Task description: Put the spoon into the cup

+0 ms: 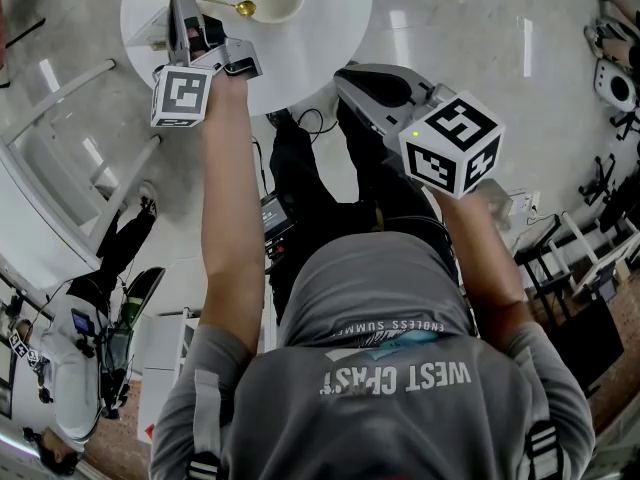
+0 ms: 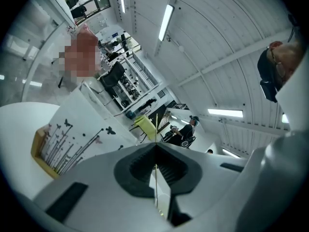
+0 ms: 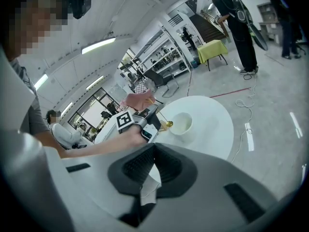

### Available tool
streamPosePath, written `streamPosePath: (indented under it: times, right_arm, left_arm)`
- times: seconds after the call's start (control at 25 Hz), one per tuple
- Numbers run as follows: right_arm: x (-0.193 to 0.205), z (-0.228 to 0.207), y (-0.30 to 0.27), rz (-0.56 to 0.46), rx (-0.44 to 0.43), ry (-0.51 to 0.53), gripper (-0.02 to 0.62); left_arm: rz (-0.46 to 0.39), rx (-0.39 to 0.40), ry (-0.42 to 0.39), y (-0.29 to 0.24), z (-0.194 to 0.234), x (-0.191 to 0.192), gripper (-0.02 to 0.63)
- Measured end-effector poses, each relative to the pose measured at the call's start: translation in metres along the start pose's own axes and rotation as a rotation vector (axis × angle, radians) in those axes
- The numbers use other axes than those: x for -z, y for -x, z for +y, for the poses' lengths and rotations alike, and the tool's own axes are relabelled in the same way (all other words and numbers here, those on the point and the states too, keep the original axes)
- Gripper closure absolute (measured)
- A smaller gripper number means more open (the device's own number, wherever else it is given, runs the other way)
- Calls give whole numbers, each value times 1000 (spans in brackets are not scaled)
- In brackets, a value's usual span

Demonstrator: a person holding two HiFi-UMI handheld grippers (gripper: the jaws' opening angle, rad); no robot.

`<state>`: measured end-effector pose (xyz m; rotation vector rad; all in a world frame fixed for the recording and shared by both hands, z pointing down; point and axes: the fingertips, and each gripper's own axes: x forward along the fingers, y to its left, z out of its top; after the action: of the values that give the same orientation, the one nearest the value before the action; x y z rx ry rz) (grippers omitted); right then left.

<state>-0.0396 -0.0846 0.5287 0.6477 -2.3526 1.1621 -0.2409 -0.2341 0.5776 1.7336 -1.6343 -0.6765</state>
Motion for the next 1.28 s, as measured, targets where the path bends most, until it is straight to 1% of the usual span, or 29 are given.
streamPosePath:
  times: [0.32,0.52,0.68,0.84,1.0,1.16,1.28]
  right_arm:
    - [3,0,4,-5,4,0,594]
    - [6,3,6,-11,8,4,594]
    - [7,1,13,-18,11,7,594]
    - [6,4,15,-23,9,14,594]
    - [0,9,19,-39,5,31,594]
    - [-6,17,18,-51,-1,48,594]
    - [-10,21,26,-59,-3,59,594]
  left_arm:
    - [-9,-11,19,3,3,11,604]
    - [15,-5,-5,8,4,20,604]
    - [42,21,-19,10,-3,29,604]
    - [86,68,-34,14,-13,35,600]
    - [132,110,-64,17,-25,39,548]
    - [192,156,-70,22,-30,43,487]
    - [253,192,-134,28,-42,47,458]
